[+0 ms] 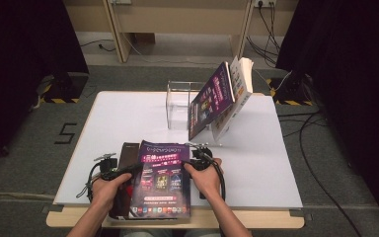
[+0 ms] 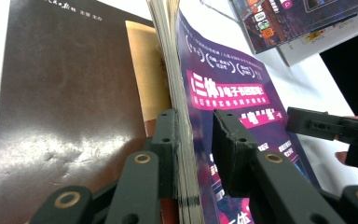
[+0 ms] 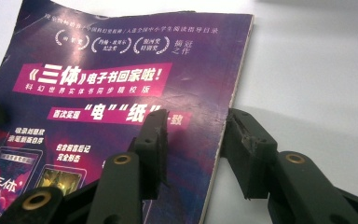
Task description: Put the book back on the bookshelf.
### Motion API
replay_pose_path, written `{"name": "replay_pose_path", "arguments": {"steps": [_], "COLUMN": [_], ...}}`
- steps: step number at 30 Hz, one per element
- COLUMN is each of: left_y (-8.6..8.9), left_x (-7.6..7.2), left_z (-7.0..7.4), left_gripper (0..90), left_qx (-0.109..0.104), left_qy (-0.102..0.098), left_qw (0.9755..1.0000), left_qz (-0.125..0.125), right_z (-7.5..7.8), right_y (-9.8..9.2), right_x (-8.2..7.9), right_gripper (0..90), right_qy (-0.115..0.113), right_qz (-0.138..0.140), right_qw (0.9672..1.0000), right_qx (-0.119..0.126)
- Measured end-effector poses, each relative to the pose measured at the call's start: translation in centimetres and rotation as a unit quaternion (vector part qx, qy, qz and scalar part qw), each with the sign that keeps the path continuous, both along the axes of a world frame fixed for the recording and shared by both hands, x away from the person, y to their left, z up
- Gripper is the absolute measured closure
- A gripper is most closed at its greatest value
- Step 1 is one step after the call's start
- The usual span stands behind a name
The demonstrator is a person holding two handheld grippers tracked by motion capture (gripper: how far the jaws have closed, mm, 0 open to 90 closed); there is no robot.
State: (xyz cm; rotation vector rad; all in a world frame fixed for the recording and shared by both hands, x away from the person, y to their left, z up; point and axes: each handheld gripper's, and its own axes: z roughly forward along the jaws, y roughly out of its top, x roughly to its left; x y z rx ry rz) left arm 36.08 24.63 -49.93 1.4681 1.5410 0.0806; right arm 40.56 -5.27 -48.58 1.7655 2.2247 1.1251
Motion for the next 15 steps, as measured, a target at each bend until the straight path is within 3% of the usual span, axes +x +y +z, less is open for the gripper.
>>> {"name": "replay_pose_path", "arguments": {"steps": [7, 11, 14, 15], "left_y": [0.3, 1.4, 1.8, 1.9], "left_x": [0.0, 0.0, -0.1, -0.1], "left_z": [-0.1, 0.2, 0.3, 0.2], "left_gripper": [74.1, 68.2, 78.7, 82.9], "left_qx": [-0.010, 0.016, 0.053, 0.049], "left_qy": [0.015, 0.008, 0.007, 0.014], "left_qw": [0.9998, 0.9994, 0.9982, 0.9984], "left_qz": [0.001, 0.029, 0.029, 0.024], "right_z": [0.0, 0.0, 0.0, 0.0], "right_y": [0.2, 0.2, 0.2, 0.2], "right_x": [-0.1, -0.2, -0.1, -0.1], "right_gripper": [54.4, 53.7, 53.8, 53.8], "right_qy": [-0.005, -0.006, -0.006, -0.006], "right_qz": [0.003, 0.004, 0.006, 0.007], "right_qw": [1.0000, 1.0000, 1.0000, 1.0000], "right_qx": [-0.004, 0.000, -0.003, -0.004]}}
